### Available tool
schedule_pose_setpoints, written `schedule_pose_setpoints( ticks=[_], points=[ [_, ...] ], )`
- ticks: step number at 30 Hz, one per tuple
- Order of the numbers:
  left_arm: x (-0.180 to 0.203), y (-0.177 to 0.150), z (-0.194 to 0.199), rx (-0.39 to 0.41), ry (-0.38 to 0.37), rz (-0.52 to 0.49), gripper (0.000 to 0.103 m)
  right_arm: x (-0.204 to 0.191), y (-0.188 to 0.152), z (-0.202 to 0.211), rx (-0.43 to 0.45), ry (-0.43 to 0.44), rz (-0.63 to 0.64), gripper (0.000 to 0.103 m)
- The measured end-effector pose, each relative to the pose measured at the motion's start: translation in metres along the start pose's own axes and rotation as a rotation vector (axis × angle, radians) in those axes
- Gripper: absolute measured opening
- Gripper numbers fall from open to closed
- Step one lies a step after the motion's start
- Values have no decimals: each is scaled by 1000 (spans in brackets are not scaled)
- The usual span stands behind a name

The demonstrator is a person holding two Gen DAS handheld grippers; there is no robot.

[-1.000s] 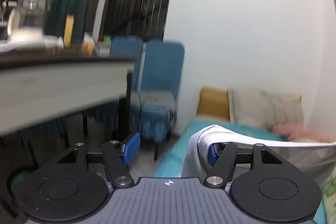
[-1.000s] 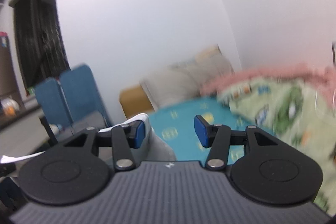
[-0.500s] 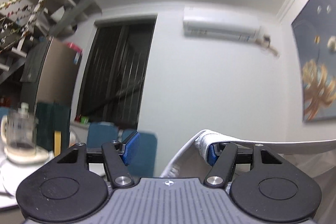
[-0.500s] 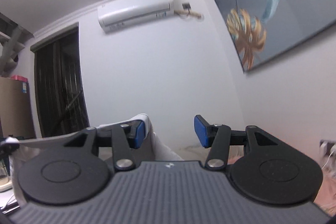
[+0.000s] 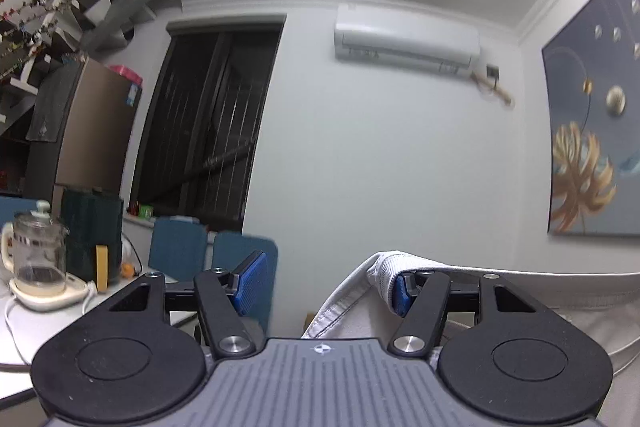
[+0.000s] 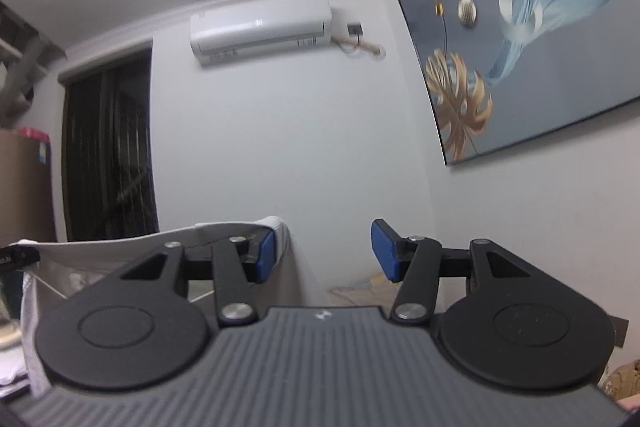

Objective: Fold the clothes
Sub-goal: 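Lift the T-shirt high with both grippers and shake it open, then lower the T-shirt flat onto the bed with both grippers and release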

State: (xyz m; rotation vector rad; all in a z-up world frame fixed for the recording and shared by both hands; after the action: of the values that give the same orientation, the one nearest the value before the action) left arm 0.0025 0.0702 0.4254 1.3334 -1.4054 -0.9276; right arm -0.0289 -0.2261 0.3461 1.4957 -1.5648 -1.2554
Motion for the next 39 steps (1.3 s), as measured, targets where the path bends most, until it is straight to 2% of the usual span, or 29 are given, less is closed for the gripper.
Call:
schedule_pose_setpoints(
  ticks=[5, 10, 16, 19, 22, 25, 29, 30, 32, 34, 36, 38, 39],
  points=[
    [7, -111, -71, -121, 0, -24, 64, 14, -98, -56, -120, -20, 11, 54],
    [13, -223, -160, -205, 37, -46, 64, 28, -208, -145, -257, -32, 3, 54],
    [29, -344, -288, -258, 89, -60, 66, 43, -350, -261, -322, -44, 18, 54],
    [35, -423, -359, -308, 87, -28, 66, 50, -422, -319, -355, -49, 26, 56],
    [36, -526, -428, -433, 87, 15, 66, 58, -493, -377, -390, -55, 34, 56],
    [43, -634, -477, -569, 71, -25, 66, 79, -594, -416, -509, -73, 56, 56],
    [47, -753, -503, -746, 54, -59, 66, 92, -700, -446, -688, -55, 80, 56],
    [45, -776, -509, -805, 42, -45, 70, 91, -718, -449, -736, -31, 81, 56],
    [46, -810, -510, -906, 5, -25, 72, 86, -749, -453, -846, 28, 56, 56],
    [50, -826, -506, -955, -33, -29, 84, 79, -775, -453, -963, 95, 8, 56],
    [55, -829, -502, -965, -89, -28, 88, 76, -778, -451, -982, 104, -46, 62],
    [58, -818, -494, -937, -143, -66, 94, 74, -776, -449, -985, 105, -123, 80],
    [60, -810, -490, -912, -160, -86, 97, 73, -774, -447, -990, 110, -186, 82]
  ],
)
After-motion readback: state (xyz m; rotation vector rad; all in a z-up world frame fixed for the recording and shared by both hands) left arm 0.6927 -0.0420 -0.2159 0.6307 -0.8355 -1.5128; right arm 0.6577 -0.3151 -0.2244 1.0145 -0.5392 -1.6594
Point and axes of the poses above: each gripper's, at about its wrist camera, not at the fingertips, and z roughly against the way its jaws point, x to its right, y to its top, the point moved 7 cm from there along -z, roughly the way its jaws point, and after that the axes turned 14 degrees about x, right-handed, at the moved point
